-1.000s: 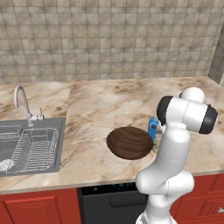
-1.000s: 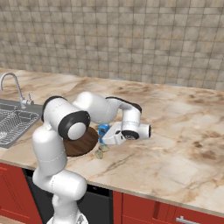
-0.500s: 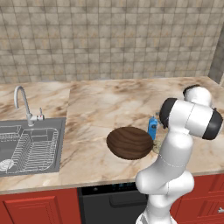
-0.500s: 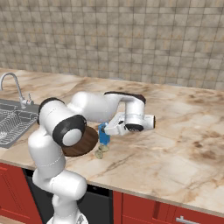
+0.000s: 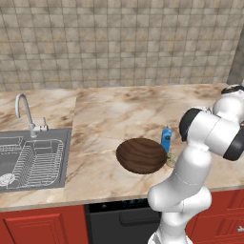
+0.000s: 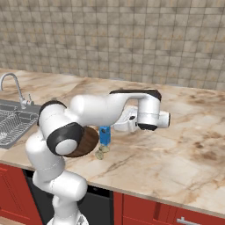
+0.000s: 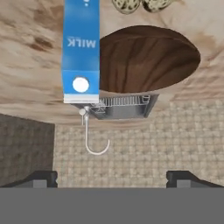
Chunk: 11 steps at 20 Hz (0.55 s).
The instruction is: Gather the eggs and milk located in the vicinity of the sink area and place them right next to the bowl.
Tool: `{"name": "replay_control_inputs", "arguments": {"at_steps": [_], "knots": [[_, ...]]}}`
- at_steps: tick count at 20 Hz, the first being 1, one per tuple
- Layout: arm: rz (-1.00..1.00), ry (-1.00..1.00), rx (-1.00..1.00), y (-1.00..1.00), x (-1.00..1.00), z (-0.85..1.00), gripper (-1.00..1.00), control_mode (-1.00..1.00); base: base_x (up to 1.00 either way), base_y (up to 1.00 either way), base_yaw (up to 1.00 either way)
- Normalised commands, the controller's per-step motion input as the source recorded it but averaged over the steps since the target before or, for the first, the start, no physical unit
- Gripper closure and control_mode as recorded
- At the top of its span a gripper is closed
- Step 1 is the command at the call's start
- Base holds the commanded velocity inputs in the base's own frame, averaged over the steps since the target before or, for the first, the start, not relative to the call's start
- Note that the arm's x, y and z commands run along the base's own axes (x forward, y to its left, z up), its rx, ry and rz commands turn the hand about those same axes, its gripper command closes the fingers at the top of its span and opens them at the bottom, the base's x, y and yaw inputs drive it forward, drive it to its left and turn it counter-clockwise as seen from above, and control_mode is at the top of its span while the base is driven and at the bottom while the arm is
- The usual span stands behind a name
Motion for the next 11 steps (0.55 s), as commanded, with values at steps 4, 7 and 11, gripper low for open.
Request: {"name": "replay_control_inputs", "arguments": {"at_steps": [4,7,11], "knots": [[-0.01,-0.19,0.00,-0.38,-0.66,0.26,-1.00,-1.00,0.00,0.00,0.00],[0.00,-0.24,-0.04,-0.04,-0.70,0.36,-1.00,-1.00,0.00,0.00,0.00],[0.02,-0.28,-0.14,0.21,-0.70,0.42,-1.00,-1.00,0.00,0.00,0.00]]}}
